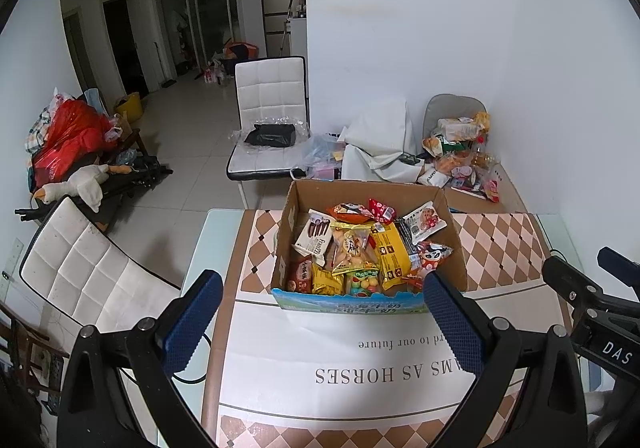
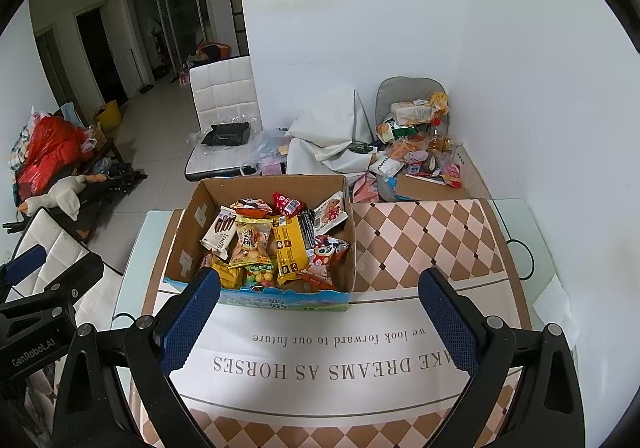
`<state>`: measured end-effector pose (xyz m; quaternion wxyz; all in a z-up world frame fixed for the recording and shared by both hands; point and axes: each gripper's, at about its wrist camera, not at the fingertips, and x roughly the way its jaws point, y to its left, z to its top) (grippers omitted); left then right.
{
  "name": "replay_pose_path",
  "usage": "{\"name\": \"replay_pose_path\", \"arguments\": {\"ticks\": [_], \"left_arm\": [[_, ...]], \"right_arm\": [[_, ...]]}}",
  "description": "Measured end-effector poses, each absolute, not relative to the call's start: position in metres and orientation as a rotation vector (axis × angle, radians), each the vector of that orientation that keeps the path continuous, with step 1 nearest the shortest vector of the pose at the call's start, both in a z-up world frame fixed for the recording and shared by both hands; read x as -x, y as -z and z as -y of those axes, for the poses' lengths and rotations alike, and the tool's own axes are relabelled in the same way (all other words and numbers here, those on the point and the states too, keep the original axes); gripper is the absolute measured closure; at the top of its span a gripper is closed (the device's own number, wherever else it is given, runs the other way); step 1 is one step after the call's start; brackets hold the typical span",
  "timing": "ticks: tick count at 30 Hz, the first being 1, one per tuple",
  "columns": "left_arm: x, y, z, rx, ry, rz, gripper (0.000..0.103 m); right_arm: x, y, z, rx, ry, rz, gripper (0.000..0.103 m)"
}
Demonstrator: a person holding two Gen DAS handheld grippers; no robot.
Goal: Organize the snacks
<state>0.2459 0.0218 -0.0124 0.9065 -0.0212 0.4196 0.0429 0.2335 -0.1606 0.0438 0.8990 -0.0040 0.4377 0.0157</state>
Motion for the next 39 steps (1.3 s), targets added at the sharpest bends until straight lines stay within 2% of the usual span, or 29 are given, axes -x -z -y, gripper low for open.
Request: {"name": "replay_pose_path", "arguments": {"ticks": [39], "left_arm": [[-0.243, 0.008, -0.020, 0.045, -0.103, -0.857, 0.000]], "right_arm": [[-0.231, -0.060, 0.162, 0.009, -0.035, -0.893, 0.002]]}}
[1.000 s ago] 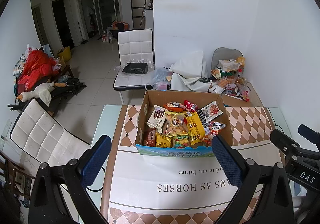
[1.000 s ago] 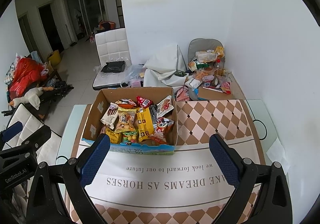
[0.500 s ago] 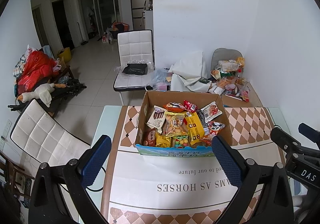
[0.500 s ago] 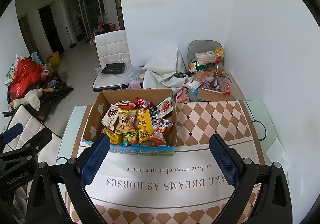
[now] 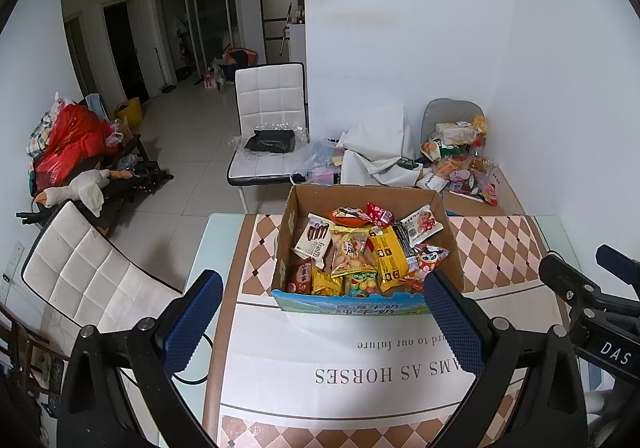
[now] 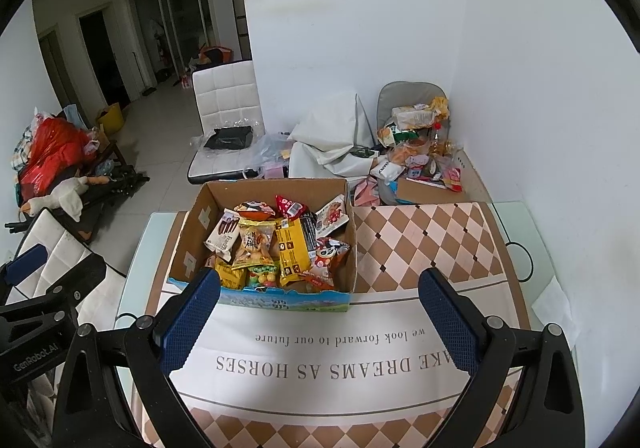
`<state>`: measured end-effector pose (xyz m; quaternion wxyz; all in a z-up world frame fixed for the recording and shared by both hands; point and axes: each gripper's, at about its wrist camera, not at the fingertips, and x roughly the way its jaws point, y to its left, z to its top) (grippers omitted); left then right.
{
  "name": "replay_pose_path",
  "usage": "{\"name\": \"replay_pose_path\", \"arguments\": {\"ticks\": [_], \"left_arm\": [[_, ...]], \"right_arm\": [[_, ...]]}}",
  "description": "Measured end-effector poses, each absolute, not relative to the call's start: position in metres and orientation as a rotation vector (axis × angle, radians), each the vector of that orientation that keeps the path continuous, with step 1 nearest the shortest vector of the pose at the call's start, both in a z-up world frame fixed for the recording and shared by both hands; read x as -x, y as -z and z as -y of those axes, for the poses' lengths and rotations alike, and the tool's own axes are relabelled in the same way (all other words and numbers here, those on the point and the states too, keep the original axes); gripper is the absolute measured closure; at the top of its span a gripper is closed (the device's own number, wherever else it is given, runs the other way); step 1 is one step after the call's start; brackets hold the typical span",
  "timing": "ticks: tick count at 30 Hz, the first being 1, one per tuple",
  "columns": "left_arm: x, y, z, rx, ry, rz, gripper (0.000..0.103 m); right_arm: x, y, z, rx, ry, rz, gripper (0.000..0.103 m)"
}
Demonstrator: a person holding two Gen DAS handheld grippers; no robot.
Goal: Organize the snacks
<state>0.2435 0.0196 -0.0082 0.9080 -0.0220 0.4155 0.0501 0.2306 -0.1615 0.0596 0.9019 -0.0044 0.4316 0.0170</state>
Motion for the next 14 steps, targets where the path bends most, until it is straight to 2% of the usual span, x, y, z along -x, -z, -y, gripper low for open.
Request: {"name": "replay_pose_path", "arguments": {"ticks": [14], "left_arm": [[-0.2438, -0.0014, -0.0159, 0.047, -0.110, -0.852, 0.000]], "right_arm": [[-0.2268, -0.0636, 0.1581, 0.006, -0.043, -0.888, 0.002]]}}
